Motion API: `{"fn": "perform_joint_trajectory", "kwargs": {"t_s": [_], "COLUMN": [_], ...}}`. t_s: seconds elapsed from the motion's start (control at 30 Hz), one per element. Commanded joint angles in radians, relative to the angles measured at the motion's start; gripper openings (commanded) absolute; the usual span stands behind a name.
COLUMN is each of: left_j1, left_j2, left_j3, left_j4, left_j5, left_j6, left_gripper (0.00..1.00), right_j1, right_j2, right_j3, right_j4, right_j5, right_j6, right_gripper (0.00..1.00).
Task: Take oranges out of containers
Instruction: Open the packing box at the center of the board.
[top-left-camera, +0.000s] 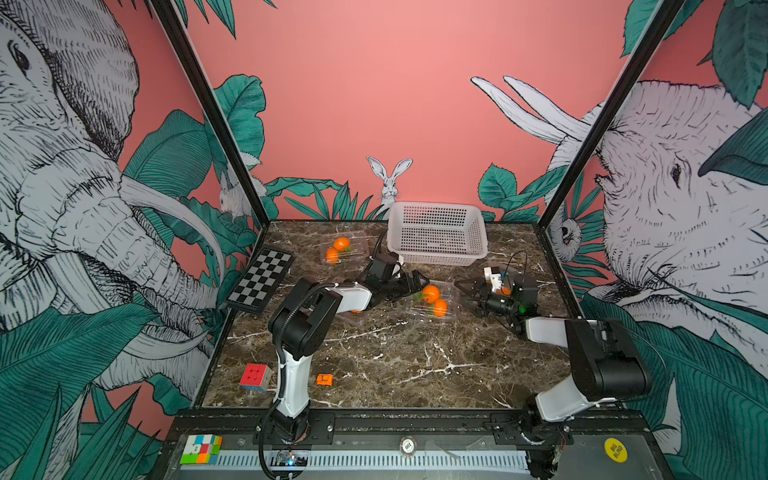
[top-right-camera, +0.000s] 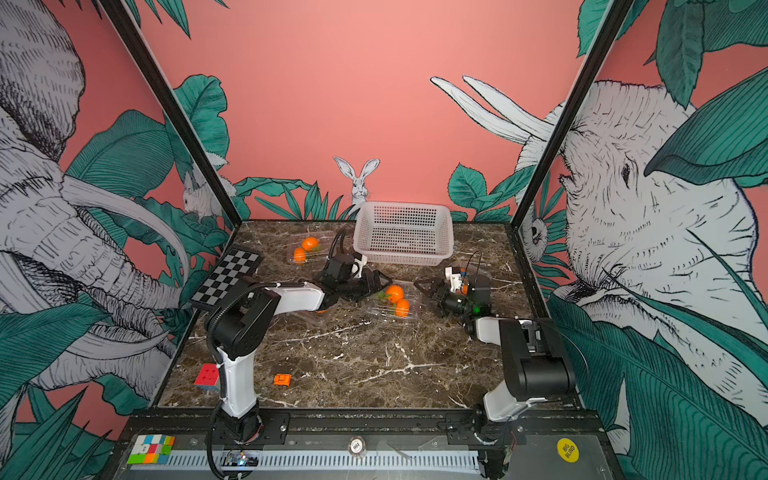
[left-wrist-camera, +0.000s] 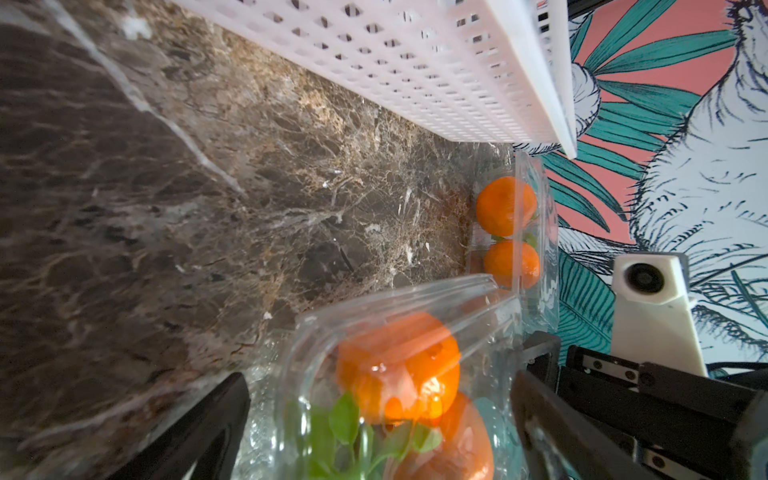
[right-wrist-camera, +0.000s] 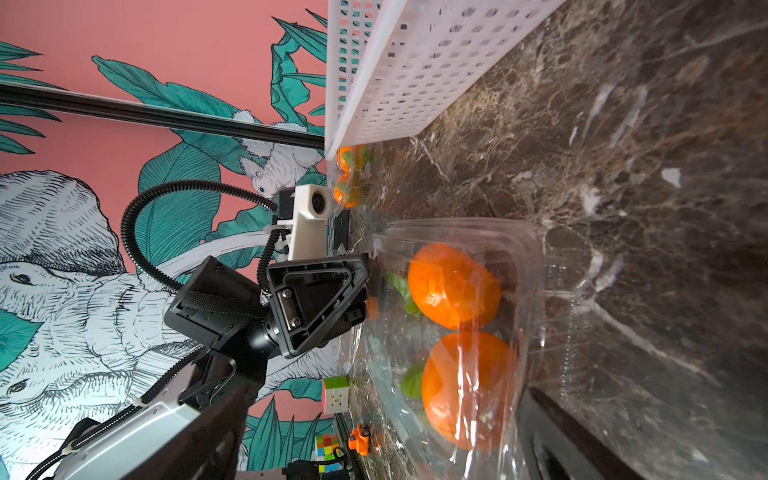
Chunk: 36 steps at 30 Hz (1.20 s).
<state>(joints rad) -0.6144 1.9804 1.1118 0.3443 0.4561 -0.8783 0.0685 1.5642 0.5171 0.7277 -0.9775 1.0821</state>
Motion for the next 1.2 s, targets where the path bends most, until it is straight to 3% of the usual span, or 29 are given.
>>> {"fn": "perform_joint_trajectory", "kwargs": {"t_s": [0.0,0.5,0.93,1.17], "left_j1": [-0.005,-0.005,-0.005,-0.006], "left_j2": [-0.026,-0.019,-0.011,-0.005], "left_j3": [0.006,0.010,0.007,0.006], "left_j4": [0.019,0.012,-0.002,0.003], "left_j5": [0.009,0.007,-0.004,-0.007], "left_j6": [-0.008,-0.005,0.005,0.002], "left_gripper": [0.99,0.99,0.99,0.99], "right_j1": [0.011,0.040,0.066,0.104], "right_j2": [0.016,0.000,-0.112,-0.099], "right_j3": [0.000,-0.023,-0.015,0.015], "right_j4": [0.094,0.285,0.240,0.161], "right_j5": [-0.007,-0.008,-0.012,0.010], "right_j6": [0.028,0.136,0.144,0.145], "right_gripper": [0.99,0.99,0.99,0.99]}}
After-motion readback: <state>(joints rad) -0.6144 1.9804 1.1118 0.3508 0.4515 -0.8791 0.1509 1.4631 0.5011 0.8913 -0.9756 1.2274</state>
